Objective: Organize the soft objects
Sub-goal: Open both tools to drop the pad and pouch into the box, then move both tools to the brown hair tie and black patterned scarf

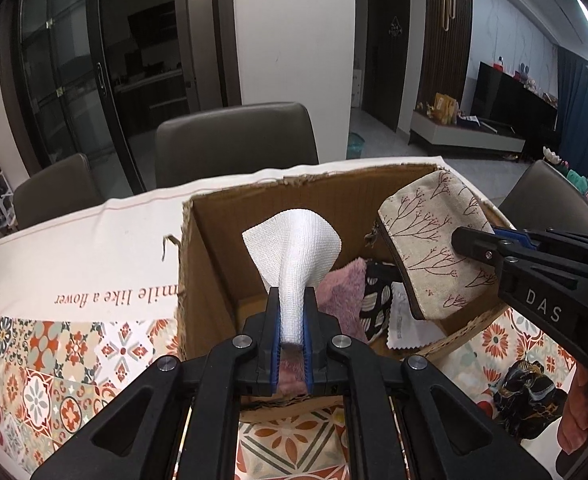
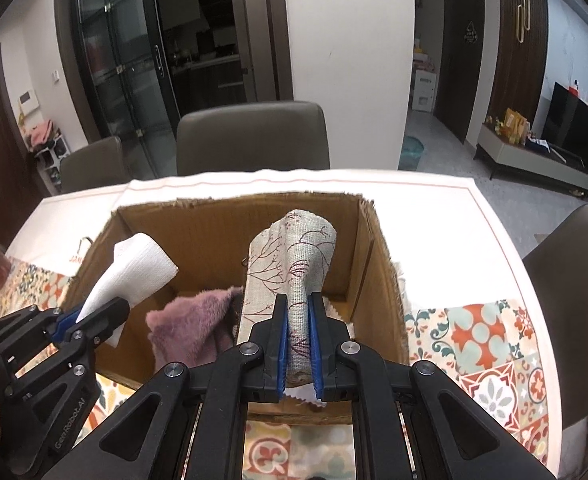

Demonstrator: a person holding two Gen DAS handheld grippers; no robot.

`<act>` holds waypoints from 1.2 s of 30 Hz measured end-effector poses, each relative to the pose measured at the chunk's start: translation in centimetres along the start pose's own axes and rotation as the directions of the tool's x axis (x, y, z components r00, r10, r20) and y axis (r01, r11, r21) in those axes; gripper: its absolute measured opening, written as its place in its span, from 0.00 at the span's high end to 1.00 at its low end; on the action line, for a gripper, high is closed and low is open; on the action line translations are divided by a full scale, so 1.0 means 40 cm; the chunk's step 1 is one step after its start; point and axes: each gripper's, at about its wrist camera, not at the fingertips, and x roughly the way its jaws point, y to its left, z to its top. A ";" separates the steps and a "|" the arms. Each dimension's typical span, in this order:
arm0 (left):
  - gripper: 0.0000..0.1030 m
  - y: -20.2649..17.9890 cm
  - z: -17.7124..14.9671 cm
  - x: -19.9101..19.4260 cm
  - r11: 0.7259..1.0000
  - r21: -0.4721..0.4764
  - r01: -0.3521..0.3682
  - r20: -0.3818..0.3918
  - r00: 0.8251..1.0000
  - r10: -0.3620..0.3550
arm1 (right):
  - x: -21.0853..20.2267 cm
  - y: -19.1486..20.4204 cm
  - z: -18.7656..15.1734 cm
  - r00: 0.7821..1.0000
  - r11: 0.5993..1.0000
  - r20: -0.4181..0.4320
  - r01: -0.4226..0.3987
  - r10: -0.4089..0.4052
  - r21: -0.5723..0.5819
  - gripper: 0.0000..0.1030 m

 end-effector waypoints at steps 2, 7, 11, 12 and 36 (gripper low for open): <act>0.89 0.001 -0.006 0.007 1.000 -0.004 0.002 -0.012 1.000 -0.002 | 0.009 0.003 -0.002 1.000 1.000 -0.011 0.000 0.000 -0.001 0.88; 0.70 -0.004 -0.012 0.006 1.000 -0.005 0.005 -0.018 1.000 -0.005 | 0.020 0.002 -0.006 0.999 1.000 -0.037 -0.012 0.012 0.004 0.83; 0.61 -0.004 -0.010 -0.003 1.000 -0.009 0.016 -0.015 1.000 -0.016 | 0.015 -0.003 -0.009 0.999 1.000 -0.035 -0.014 0.015 0.011 0.66; 0.60 -0.004 -0.009 -0.005 1.000 -0.009 0.015 -0.013 1.000 -0.016 | 0.012 -0.004 -0.008 0.999 1.000 -0.031 -0.014 0.014 0.011 0.62; 0.55 -0.047 -0.009 -0.211 1.000 0.012 -0.006 0.126 0.992 0.005 | -0.234 -0.050 -0.059 0.992 0.997 0.122 0.024 -0.034 0.079 0.54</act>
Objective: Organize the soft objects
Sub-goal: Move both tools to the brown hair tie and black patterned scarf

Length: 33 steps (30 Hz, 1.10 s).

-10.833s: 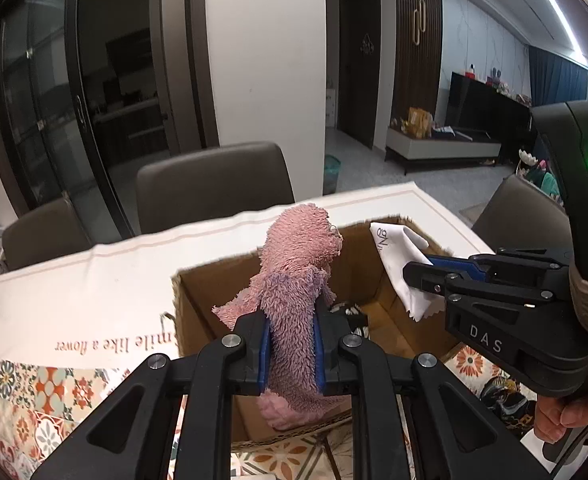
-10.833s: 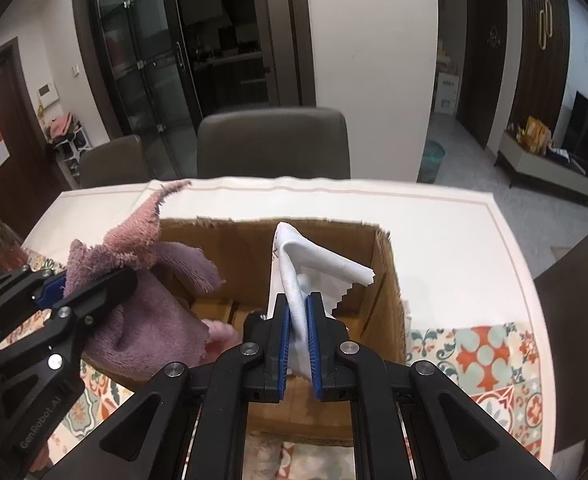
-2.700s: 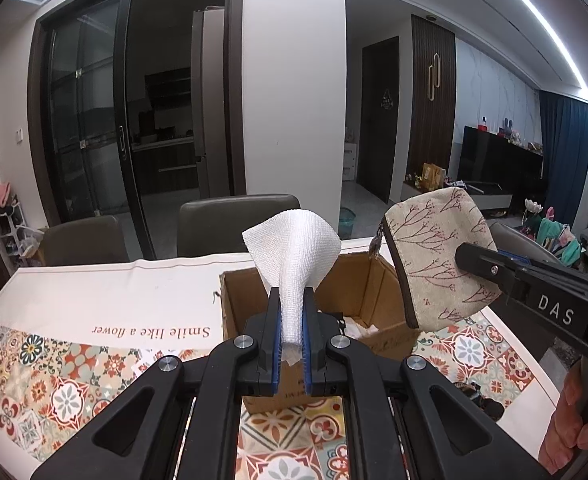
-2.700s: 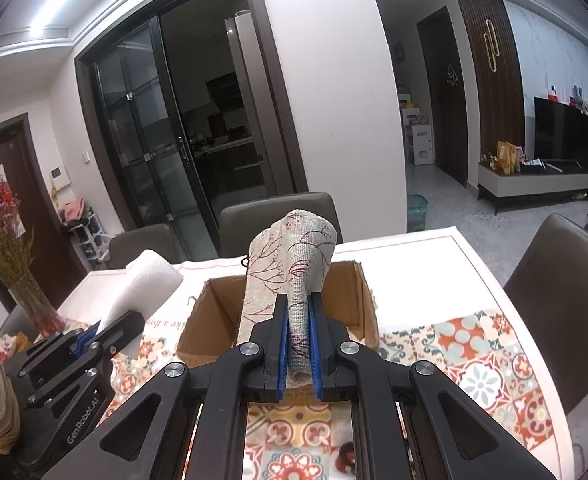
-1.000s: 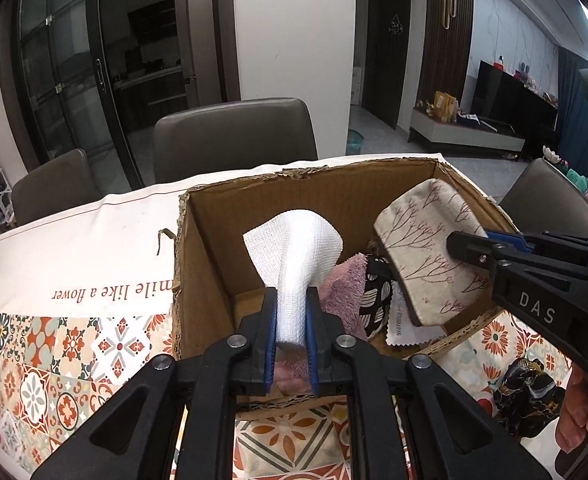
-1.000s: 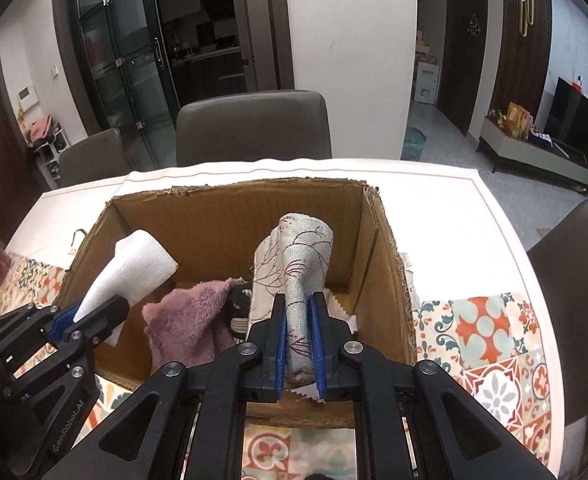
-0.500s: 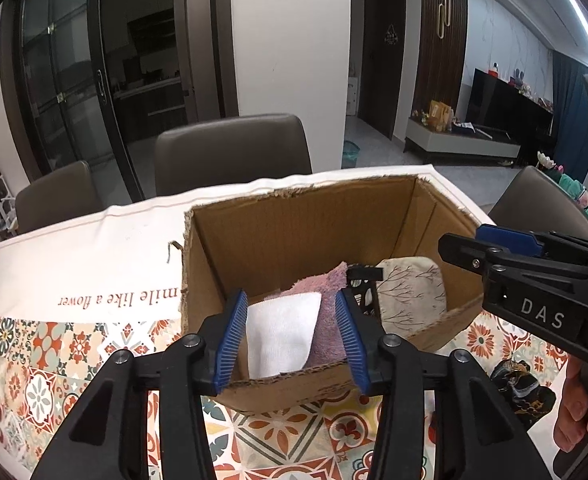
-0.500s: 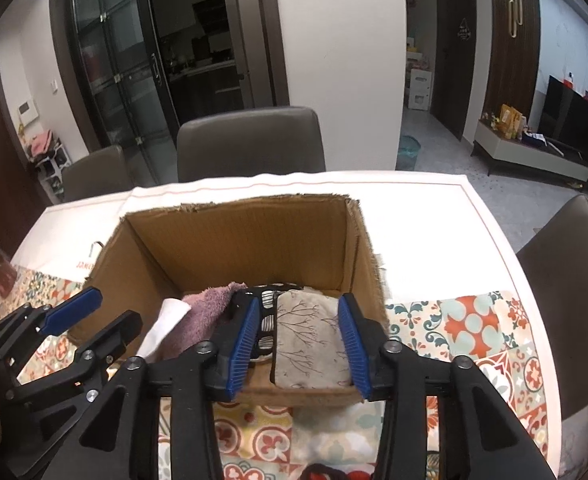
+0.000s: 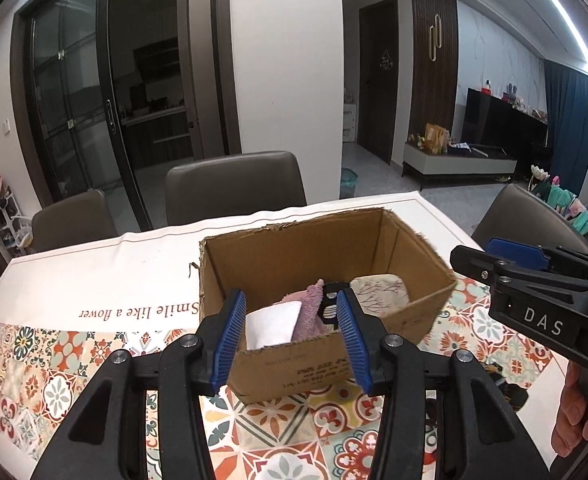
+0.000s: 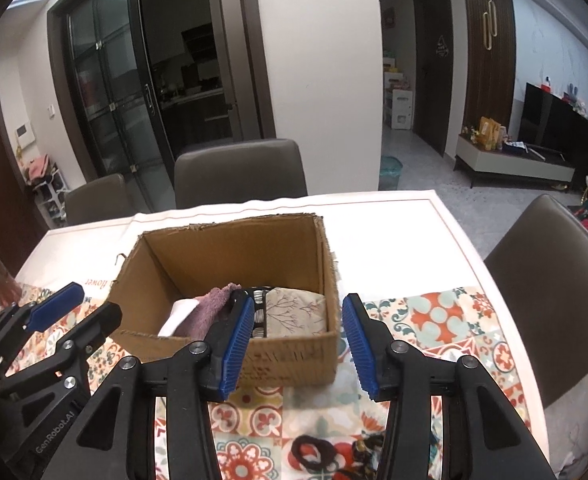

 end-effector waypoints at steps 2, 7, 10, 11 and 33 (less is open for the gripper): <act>0.54 -0.006 -0.001 -0.020 1.000 0.003 0.006 0.011 1.000 -0.006 | -0.023 -0.007 -0.004 1.000 1.000 0.010 0.004 -0.004 0.010 0.54; 0.53 -0.025 -0.011 -0.070 1.000 0.016 0.025 0.039 0.999 -0.026 | -0.075 -0.027 -0.022 0.999 0.999 0.032 0.023 -0.024 0.047 0.54; 0.53 -0.036 -0.022 -0.098 0.999 0.028 0.031 0.055 0.998 -0.033 | -0.099 -0.038 -0.040 0.999 0.997 0.037 0.034 -0.036 0.067 0.54; 0.53 -0.040 -0.027 -0.108 0.999 0.036 0.036 0.062 0.997 -0.038 | -0.108 -0.041 -0.046 0.998 0.997 0.038 0.038 -0.041 0.074 0.53; 0.46 -0.119 -0.122 -0.181 0.995 0.038 0.094 0.050 0.994 -0.096 | -0.190 -0.122 -0.153 0.997 0.995 0.037 0.063 -0.066 0.079 0.32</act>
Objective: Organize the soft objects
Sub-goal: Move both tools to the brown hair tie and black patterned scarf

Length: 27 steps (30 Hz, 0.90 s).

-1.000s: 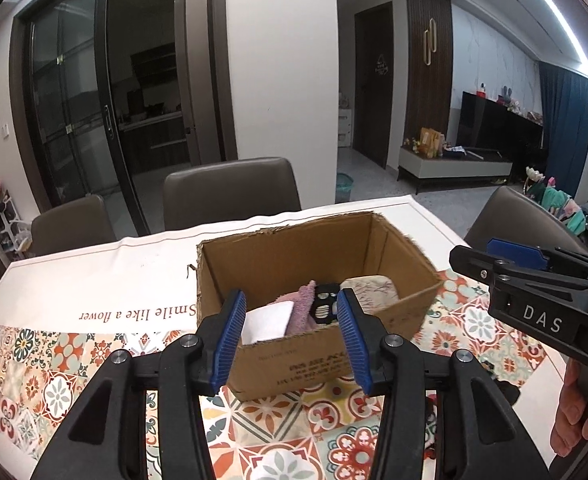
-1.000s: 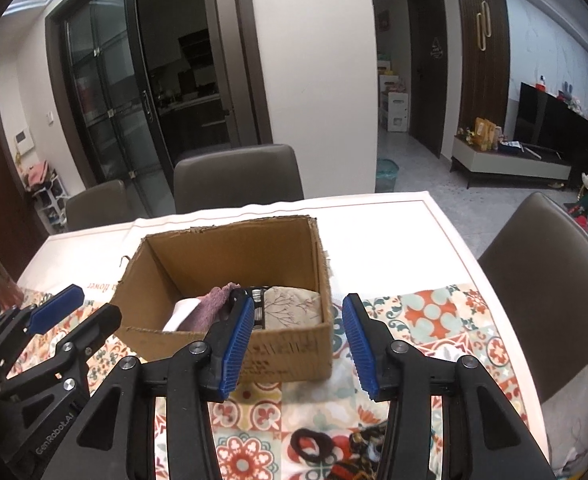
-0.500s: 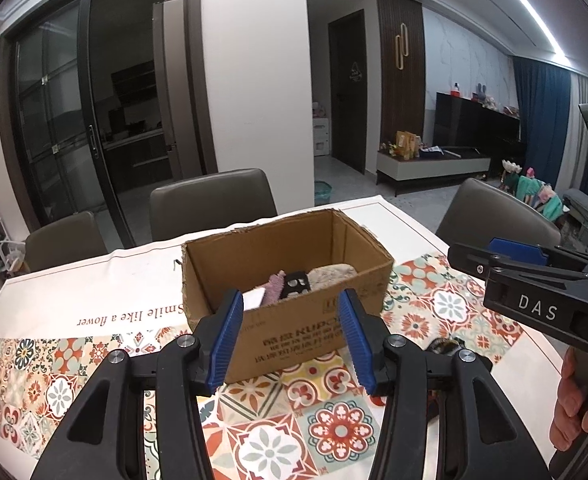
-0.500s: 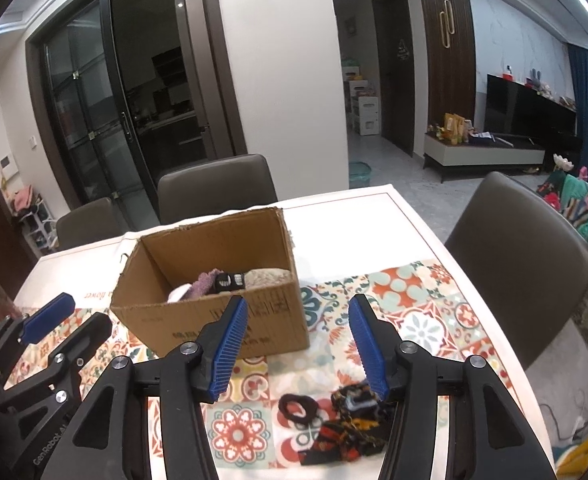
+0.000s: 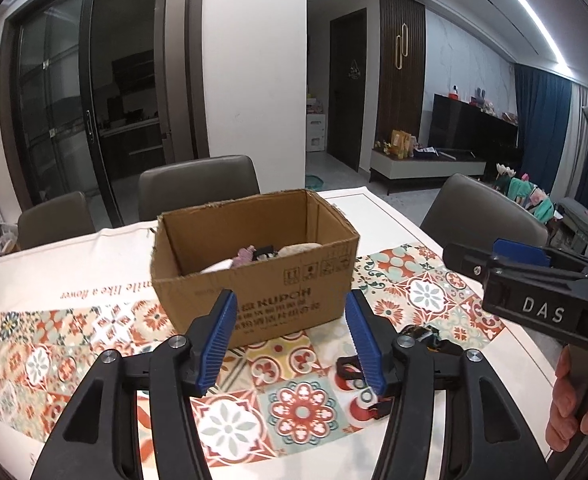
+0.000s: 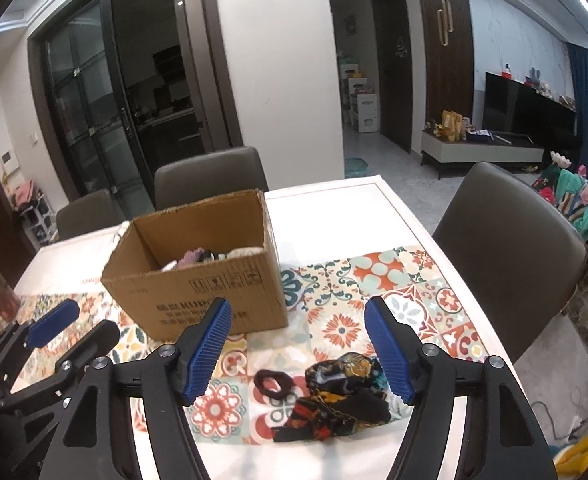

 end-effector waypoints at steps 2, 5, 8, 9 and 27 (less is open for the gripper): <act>0.46 -0.014 -0.011 0.002 1.000 -0.007 0.001 -0.001 1.000 -0.001 | 0.005 -0.013 -0.012 1.000 1.000 -0.013 -0.008 0.008 -0.011 0.32; 0.46 -0.036 -0.025 0.010 1.000 -0.007 -0.013 -0.012 1.000 0.013 | 0.017 -0.035 -0.030 0.999 1.000 -0.036 -0.019 0.018 -0.018 0.32; 0.46 -0.057 -0.039 0.016 1.000 -0.015 -0.025 -0.021 0.999 0.025 | 0.029 -0.055 -0.045 0.998 0.999 -0.059 -0.039 0.038 -0.013 0.32; 0.46 -0.060 -0.043 0.018 1.000 -0.017 -0.027 -0.022 0.999 0.026 | 0.033 -0.060 -0.050 0.997 0.999 -0.065 -0.044 0.043 -0.014 0.32; 0.46 -0.126 -0.126 0.110 1.000 0.003 -0.001 -0.121 0.993 0.001 | 0.131 -0.119 -0.148 0.975 0.997 -0.208 -0.079 0.075 -0.014 0.32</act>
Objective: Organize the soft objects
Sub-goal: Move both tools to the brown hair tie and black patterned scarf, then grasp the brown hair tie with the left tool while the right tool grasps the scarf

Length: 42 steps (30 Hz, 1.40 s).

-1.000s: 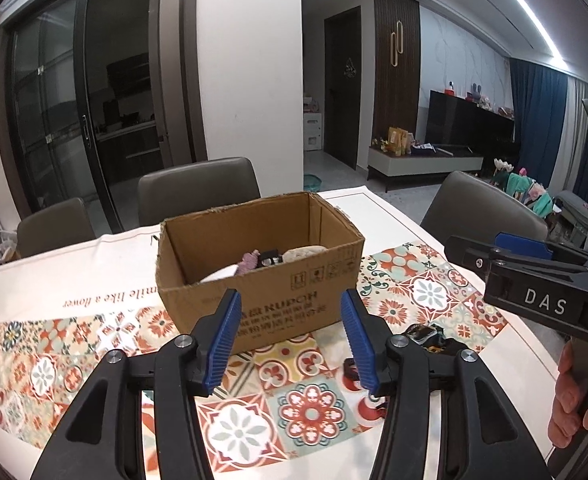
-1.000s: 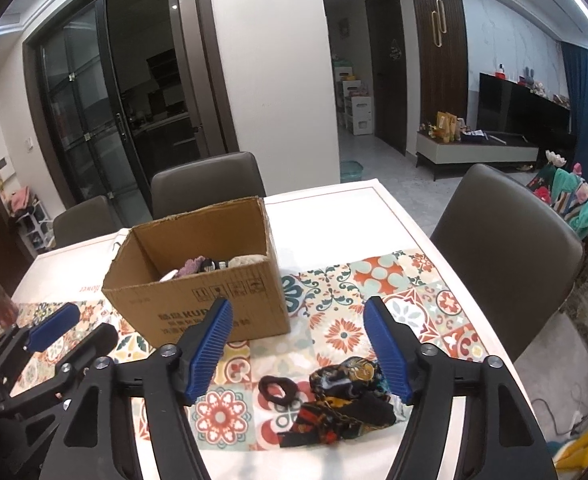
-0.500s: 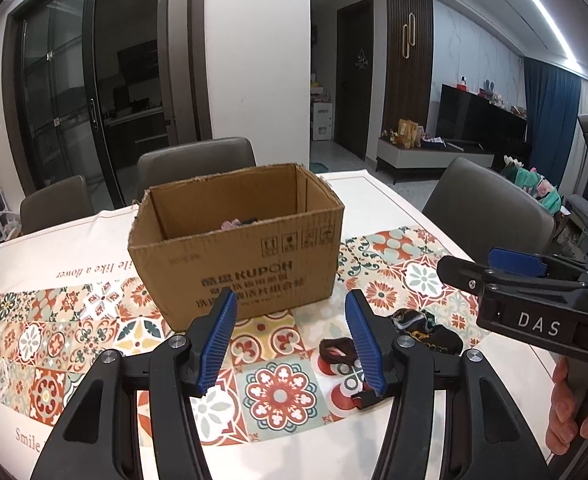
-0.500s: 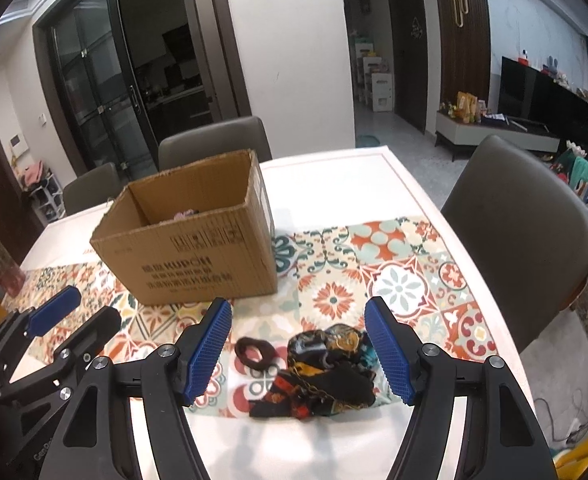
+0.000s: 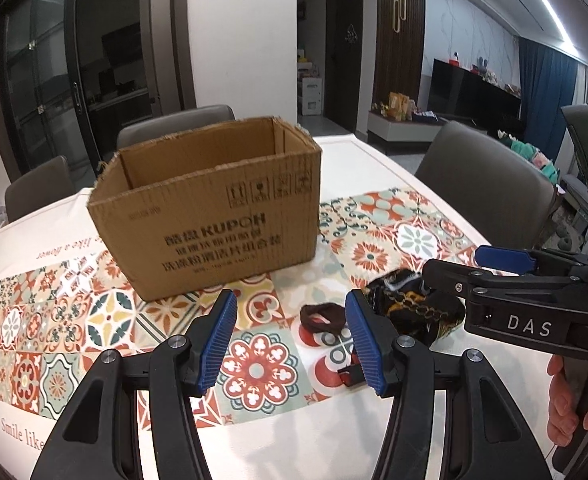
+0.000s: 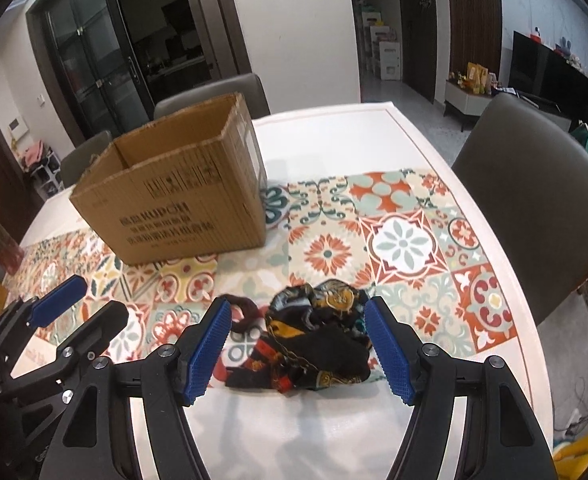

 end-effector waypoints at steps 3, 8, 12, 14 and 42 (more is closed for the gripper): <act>0.46 -0.009 -0.013 0.021 1.000 0.009 0.007 -0.020 1.000 -0.007 | 0.019 -0.009 -0.011 1.000 1.000 -0.021 0.006 -0.006 0.000 0.32; 0.44 -0.020 -0.030 0.053 1.000 0.022 0.022 -0.047 0.999 -0.021 | 0.052 -0.019 -0.025 0.999 1.000 -0.050 0.010 -0.010 -0.003 0.32; 0.43 -0.025 -0.042 0.081 0.999 0.031 0.028 -0.068 0.997 -0.026 | 0.077 -0.033 -0.035 0.998 1.000 -0.068 0.013 -0.013 0.002 0.32; 0.42 -0.030 -0.048 0.097 0.999 0.035 0.032 -0.080 0.996 -0.029 | 0.087 -0.038 -0.038 0.997 1.000 -0.073 0.014 -0.014 -0.001 0.32; 0.42 -0.062 -0.086 0.311 0.993 0.081 0.082 -0.204 0.977 -0.064 | 0.241 -0.096 -0.057 0.987 0.999 -0.159 -0.006 0.012 0.037 0.32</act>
